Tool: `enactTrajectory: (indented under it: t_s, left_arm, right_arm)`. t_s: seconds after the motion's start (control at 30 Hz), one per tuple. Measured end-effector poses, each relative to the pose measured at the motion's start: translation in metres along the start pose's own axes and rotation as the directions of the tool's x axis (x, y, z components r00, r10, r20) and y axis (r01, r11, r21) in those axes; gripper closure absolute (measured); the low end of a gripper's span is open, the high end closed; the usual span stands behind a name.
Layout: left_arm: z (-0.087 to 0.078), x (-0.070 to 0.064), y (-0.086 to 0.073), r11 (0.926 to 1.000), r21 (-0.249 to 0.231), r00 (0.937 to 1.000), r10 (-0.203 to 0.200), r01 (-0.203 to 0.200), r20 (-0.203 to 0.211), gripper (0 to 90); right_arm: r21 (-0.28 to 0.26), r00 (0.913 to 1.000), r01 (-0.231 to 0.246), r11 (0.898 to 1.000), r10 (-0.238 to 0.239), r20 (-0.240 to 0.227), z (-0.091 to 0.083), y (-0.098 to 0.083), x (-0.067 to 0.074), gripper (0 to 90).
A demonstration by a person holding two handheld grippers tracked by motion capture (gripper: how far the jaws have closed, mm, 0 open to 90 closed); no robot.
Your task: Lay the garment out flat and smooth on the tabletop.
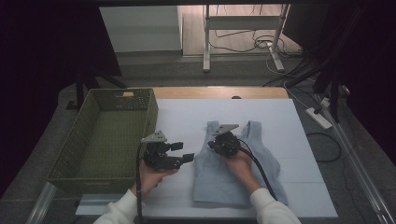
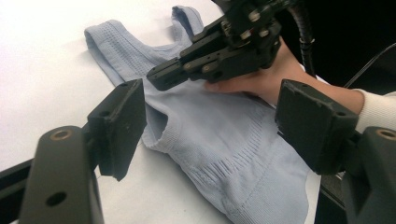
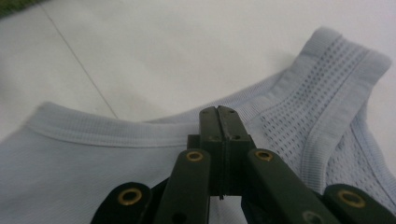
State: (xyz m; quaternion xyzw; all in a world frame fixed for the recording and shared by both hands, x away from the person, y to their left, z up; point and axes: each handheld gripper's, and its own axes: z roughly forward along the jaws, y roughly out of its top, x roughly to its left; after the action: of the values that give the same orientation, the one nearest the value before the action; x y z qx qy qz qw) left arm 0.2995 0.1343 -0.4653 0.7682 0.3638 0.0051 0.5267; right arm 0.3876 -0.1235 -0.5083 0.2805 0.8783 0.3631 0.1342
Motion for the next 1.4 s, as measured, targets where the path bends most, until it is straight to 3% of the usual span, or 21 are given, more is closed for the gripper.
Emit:
enactTrajectory:
  t_s: [0.17, 0.33, 0.43, 0.63, 0.83, 0.93, 1.0, 1.17, 1.4]
  left_arm:
    - [0.001, 0.000, 0.000, 1.0000, 0.002, 1.0000, -0.001, 0.001, 0.000, 25.4]
    - [0.002, 0.000, 0.000, 1.0000, 0.005, 1.0000, -0.001, 0.001, -0.002, 24.9]
    - [0.003, 0.000, 0.000, 1.0000, 0.007, 1.0000, -0.001, 0.001, -0.003, 24.7]
    - [0.004, 0.000, 0.000, 0.9999, 0.011, 1.0000, 0.000, 0.000, -0.005, 24.4]
    - [0.005, 0.002, -0.001, 0.9999, 0.011, 0.9999, -0.004, 0.004, -0.011, 24.3]
    - [0.006, 0.002, -0.002, 0.9999, 0.011, 0.9999, -0.003, 0.003, -0.014, 24.1]
    - [0.006, 0.002, -0.002, 0.9999, 0.012, 0.9999, 0.000, 0.001, -0.015, 24.0]
    - [0.007, 0.001, -0.002, 0.9999, 0.016, 0.9998, 0.007, -0.006, -0.017, 23.5]
    - [0.007, 0.004, -0.002, 0.9999, 0.014, 0.9996, 0.007, -0.006, -0.026, 23.3]
  right_arm:
    - [-0.042, 0.9992, -0.027, 0.999, 0.025, -0.030, -0.012, 0.000, 0.001, 88.4]
    - [-0.085, 0.9973, -0.060, 0.995, 0.056, -0.048, -0.028, -0.004, 0.000, 72.4]
    - [-0.088, 0.9979, -0.049, 0.995, 0.045, -0.046, -0.038, -0.007, 0.003, 59.2]
    - [-0.124, 0.9993, -0.031, 0.992, 0.029, -0.022, -0.059, -0.016, 0.012, 48.4]
    - [-0.163, 0.9978, -0.045, 0.986, 0.037, -0.055, -0.080, -0.029, 0.020, 39.8]
    - [-0.187, 0.9996, -0.013, 0.982, 0.008, -0.027, -0.090, -0.040, 0.029, 38.2]
    - [-0.187, 0.9994, 0.000, 0.982, -0.006, -0.034, -0.095, -0.044, 0.035, 37.6]
    - [-0.166, 0.9954, -0.043, 0.985, 0.028, -0.091, -0.101, -0.049, 0.043, 34.3]
    - [-0.168, 0.9910, -0.078, 0.983, 0.058, -0.120, -0.110, -0.059, 0.044, 34.4]
